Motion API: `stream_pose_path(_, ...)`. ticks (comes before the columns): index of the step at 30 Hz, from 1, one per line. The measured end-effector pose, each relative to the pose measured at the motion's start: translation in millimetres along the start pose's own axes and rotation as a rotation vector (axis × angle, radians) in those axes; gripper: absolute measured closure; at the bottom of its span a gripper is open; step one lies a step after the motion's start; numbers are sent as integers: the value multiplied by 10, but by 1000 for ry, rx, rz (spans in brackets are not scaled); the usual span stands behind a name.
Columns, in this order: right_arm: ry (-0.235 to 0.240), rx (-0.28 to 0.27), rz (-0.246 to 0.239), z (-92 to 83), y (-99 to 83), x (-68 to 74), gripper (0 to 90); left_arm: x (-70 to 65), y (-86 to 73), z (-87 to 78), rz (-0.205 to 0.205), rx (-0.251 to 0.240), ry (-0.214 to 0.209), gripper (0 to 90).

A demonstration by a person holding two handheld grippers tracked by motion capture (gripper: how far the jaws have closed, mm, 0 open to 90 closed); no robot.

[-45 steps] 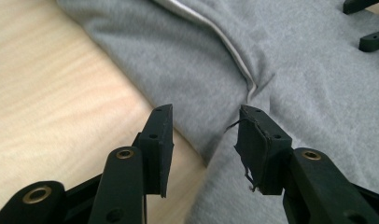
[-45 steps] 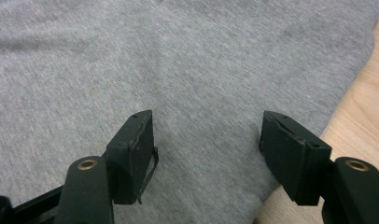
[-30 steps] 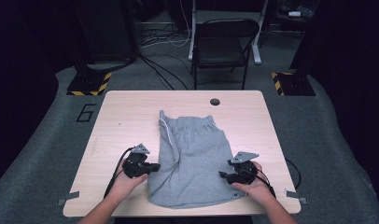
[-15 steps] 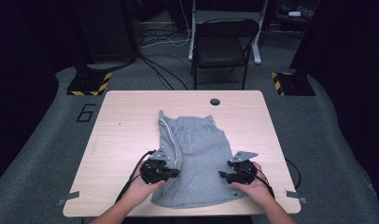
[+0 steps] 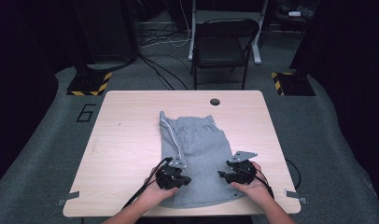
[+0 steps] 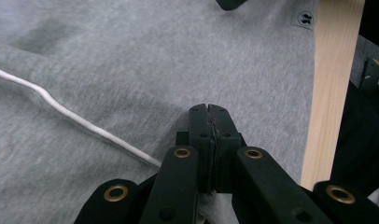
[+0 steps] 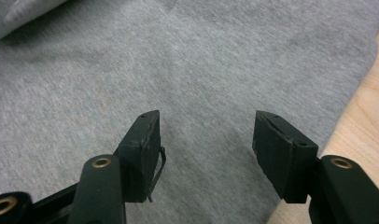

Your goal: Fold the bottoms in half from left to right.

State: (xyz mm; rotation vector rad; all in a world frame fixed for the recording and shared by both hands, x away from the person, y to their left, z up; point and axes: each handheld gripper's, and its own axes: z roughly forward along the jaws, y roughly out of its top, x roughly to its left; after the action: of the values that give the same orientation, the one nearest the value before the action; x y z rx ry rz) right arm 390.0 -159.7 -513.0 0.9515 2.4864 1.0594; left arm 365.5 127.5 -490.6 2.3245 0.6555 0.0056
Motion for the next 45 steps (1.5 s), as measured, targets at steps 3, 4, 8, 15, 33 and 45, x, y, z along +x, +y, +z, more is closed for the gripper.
stream_pose_path(3, -1, 8, -5, 5, -2, 2, 415, -5, -22, 23, -12, -2, -14, 835)
stream_pose_path(4, -1, 10, -5, 6, -3, 3, 416, -7, -24, -8, -15, -17, -16, 786)
stream_pose_path(8, -6, 8, 1, 1, 3, 10, 418, -1, -20, -104, -16, -52, 1, 735)
stream_pose_path(15, -20, -9, -27, -55, 140, 180, 474, 216, -99, -415, -69, -115, 94, 660)
stream_pose_path(33, 138, -54, -279, 163, 560, 1231, 507, 668, -112, -579, -166, -178, 218, 573)
stream_pose_path(45, 111, -20, -331, 394, 559, 1375, 495, 898, -121, -347, -202, -121, 239, 576)
